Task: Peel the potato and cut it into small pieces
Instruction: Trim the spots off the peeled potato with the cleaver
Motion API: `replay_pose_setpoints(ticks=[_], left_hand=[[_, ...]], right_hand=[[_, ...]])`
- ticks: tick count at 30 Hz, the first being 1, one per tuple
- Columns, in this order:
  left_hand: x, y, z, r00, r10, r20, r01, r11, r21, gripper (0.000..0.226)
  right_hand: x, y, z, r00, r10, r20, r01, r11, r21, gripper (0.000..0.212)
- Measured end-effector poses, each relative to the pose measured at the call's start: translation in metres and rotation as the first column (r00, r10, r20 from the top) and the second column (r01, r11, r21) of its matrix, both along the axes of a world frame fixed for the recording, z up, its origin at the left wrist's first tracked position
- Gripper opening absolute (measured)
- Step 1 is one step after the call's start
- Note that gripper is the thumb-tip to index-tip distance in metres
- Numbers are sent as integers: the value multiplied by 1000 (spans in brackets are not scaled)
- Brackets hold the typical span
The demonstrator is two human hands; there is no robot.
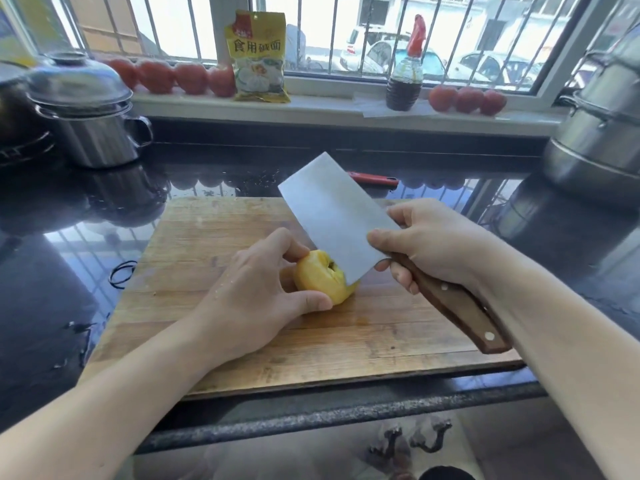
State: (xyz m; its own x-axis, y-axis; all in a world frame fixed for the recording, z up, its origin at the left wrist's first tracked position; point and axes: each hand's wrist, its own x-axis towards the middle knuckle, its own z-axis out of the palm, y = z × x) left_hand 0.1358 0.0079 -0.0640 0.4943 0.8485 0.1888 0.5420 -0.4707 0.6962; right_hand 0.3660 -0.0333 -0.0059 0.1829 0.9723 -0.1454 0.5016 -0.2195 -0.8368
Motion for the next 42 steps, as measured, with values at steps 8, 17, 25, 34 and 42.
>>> replay_pose_setpoints(ticks=[8,17,25,34,42], left_hand=[[-1,0,1,999,-22,33,23,999,-40,47],[0,0,-1,999,-18,48,20,999,-41,46],[0,0,-2,999,-27,43,28,999,-28,50],[1,0,-2,999,-17,41,19,998,-53,50],[0,0,-2,999,-26,41,28,998,-51,48]], right_hand=[[3,0,0,998,36,-51,-36,999,1,8],[3,0,-14,973,11,-233,-40,992,-117,18],[1,4,-2,997,69,-39,-71,996,-52,17],[0,5,-6,999,36,-33,-37,999,-34,15],[-3,4,-8,997,36,-68,-39,999,-39,16]])
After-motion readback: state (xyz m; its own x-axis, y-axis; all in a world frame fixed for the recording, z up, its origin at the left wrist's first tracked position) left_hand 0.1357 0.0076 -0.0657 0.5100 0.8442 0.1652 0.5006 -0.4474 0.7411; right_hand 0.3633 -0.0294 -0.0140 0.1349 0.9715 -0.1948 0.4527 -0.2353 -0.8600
